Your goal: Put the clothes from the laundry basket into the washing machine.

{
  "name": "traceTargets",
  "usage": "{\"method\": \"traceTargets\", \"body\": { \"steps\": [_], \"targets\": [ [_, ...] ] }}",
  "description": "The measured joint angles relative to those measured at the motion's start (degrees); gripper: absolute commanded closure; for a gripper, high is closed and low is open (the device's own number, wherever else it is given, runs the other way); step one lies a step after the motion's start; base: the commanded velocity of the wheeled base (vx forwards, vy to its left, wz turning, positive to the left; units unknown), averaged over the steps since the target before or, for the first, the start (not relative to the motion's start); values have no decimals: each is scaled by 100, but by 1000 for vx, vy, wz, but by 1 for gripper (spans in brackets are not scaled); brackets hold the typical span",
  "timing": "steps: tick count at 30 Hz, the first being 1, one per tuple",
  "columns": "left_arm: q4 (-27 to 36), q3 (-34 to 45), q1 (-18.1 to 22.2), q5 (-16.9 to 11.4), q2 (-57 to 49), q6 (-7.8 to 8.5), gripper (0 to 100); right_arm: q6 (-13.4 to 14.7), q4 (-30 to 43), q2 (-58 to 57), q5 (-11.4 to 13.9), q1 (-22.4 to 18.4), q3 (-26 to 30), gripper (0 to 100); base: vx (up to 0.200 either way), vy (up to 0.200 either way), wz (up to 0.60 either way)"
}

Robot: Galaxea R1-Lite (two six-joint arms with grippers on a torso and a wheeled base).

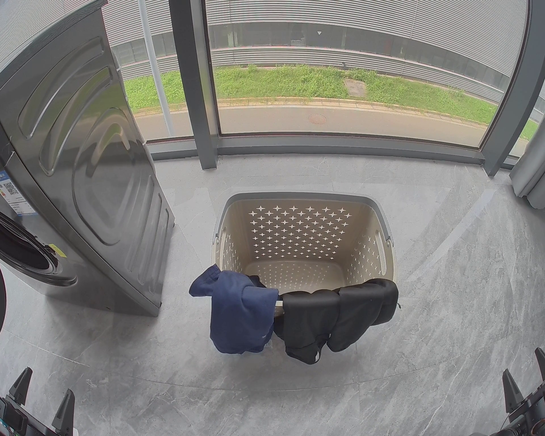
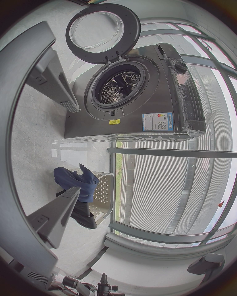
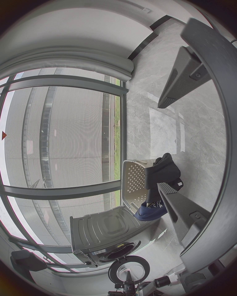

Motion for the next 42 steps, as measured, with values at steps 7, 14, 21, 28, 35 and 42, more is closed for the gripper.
{"method": "traceTargets", "body": {
  "steps": [7,14,21,28,35,42],
  "targets": [
    [0,0,0,0,0,0,0,13,-11,0,-43,-18,0,0,0,0,0],
    [0,0,0,0,0,-2,0,18,-76,0,-11,-13,0,0,0,0,0],
    [0,0,0,0,0,2,0,327,-355,254,41,43,-634,0,0,0,0],
    [0,0,0,0,0,0,0,573,-722,1630,208,172,-1039,0,0,0,0],
    [0,0,0,0,0,-6,0,709,-1885,3446,296,445,-1193,0,0,0,0],
    [0,0,0,0,0,-9,0,800,-2959,5121,321,764,-1290,0,0,0,0]
  ]
}}
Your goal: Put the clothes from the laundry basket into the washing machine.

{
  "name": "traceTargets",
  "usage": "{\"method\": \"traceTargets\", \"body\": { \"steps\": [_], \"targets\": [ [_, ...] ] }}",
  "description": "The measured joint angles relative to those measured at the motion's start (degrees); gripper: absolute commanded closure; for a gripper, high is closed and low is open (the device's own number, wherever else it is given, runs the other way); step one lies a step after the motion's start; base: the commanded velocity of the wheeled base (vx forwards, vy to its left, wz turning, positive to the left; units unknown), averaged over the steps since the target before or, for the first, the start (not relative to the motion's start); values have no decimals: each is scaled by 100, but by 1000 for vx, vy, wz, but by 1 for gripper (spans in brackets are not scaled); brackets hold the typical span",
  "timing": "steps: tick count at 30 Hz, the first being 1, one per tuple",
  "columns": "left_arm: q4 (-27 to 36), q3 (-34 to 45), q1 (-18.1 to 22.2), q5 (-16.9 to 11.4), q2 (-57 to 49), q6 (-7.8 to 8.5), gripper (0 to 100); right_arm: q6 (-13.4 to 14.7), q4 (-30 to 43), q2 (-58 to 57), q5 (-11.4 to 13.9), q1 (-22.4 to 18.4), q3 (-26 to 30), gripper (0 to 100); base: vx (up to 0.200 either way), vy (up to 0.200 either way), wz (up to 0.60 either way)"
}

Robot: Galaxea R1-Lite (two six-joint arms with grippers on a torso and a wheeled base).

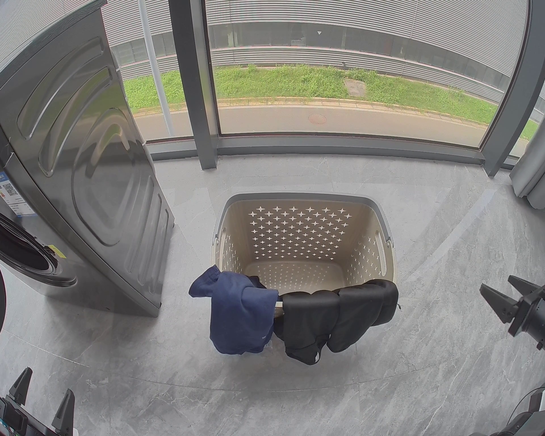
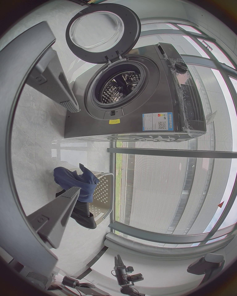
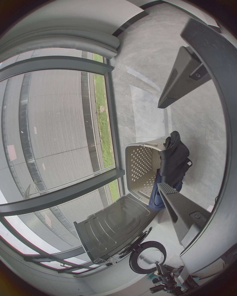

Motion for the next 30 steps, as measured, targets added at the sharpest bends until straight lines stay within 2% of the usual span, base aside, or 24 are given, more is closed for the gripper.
{"method": "traceTargets", "body": {
  "steps": [10,21,30],
  "targets": [
    [0,0,0,0,0,-7,0,336,-1135,1621,4,217,-63,0,0,0,0],
    [0,0,0,0,0,-9,0,461,-1548,2843,-22,513,-67,0,0,0,0],
    [0,0,0,0,0,-9,0,501,-2348,3840,-96,675,-85,0,0,0,0]
  ]
}}
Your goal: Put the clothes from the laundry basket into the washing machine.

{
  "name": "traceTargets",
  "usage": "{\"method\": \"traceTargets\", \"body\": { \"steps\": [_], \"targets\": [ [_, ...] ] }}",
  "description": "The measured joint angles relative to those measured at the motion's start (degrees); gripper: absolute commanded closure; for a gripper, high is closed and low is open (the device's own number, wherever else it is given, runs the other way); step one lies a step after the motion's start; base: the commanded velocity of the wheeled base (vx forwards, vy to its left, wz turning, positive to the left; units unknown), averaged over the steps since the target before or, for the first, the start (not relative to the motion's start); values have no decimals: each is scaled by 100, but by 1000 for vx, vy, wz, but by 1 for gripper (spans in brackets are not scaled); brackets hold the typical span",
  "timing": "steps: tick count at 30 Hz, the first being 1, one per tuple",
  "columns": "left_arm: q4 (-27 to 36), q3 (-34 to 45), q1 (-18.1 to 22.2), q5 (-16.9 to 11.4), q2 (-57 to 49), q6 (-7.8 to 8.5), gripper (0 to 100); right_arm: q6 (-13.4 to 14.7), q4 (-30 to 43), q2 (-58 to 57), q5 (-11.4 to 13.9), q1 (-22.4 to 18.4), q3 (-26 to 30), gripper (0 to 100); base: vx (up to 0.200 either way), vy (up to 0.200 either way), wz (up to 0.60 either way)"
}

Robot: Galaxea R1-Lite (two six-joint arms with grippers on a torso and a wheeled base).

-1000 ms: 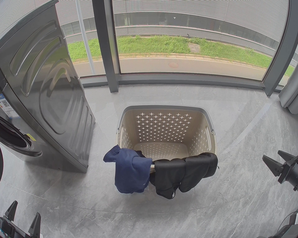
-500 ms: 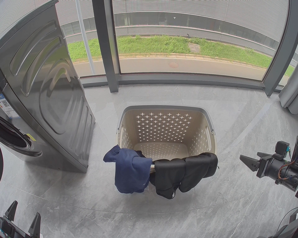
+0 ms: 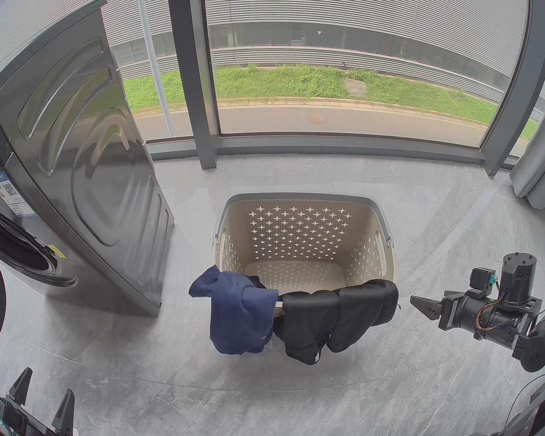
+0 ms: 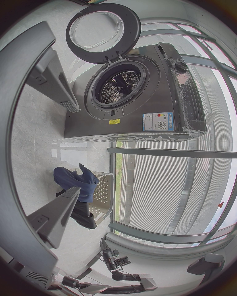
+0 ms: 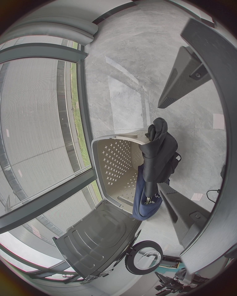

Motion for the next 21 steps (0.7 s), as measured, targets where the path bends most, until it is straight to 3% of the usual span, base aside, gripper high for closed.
{"method": "traceTargets", "body": {
  "steps": [6,21],
  "targets": [
    [0,0,0,2,0,1,0,213,-505,551,-254,400,33,0,0,0,0],
    [0,0,0,10,0,0,0,391,-567,1206,-546,909,-98,0,0,0,0]
  ]
}}
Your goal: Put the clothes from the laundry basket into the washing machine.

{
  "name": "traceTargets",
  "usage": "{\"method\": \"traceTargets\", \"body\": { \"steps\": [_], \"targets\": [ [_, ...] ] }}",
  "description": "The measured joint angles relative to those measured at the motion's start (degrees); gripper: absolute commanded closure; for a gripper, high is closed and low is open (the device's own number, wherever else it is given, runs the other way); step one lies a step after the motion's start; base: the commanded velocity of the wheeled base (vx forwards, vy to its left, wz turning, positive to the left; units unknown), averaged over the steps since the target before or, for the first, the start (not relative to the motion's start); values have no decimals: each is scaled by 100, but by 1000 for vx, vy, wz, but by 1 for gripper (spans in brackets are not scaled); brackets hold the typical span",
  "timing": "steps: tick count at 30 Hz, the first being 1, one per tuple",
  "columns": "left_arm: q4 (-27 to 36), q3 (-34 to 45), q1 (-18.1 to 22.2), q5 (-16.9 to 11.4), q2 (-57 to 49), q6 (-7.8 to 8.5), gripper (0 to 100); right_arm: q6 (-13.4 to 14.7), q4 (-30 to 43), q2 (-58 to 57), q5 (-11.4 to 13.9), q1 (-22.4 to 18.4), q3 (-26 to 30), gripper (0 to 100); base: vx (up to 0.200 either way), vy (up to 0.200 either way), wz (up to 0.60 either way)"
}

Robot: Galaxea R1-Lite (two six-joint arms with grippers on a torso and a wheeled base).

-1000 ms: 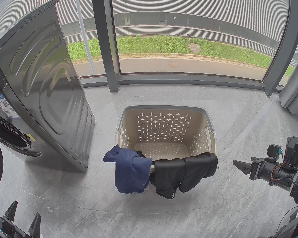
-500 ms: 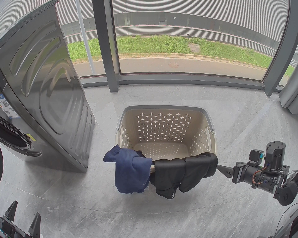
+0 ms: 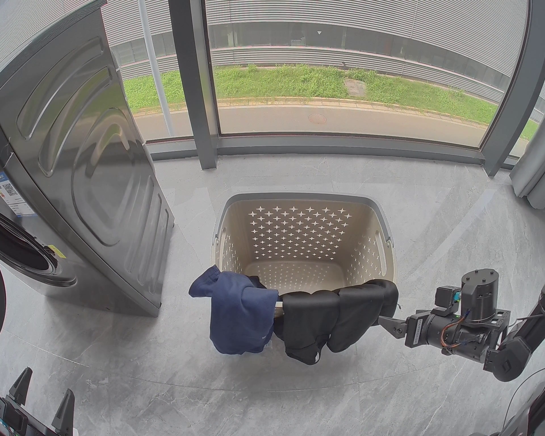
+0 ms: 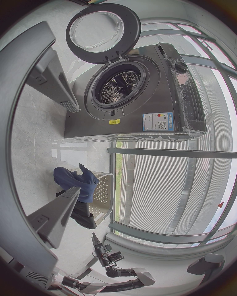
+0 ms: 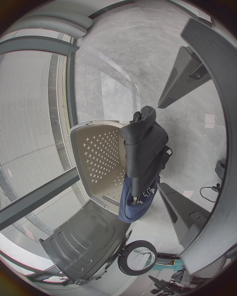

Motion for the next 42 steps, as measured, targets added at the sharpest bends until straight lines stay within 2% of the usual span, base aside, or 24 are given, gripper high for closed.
{"method": "traceTargets", "body": {
  "steps": [6,22,33,34,42],
  "targets": [
    [0,0,0,0,0,1,0,88,-121,352,-68,35,-226,0,0,0,0],
    [0,0,0,0,0,1,0,211,-1098,1574,-229,11,-747,0,0,0,0],
    [0,0,0,0,0,1,0,304,-1191,1898,-325,5,-940,0,0,0,0],
    [0,0,0,0,0,1,0,336,-1202,1907,-325,9,-945,100,0,0,0],
    [0,0,0,-2,0,0,0,444,-1240,1946,-312,20,-995,100,0,0,0]
  ]
}}
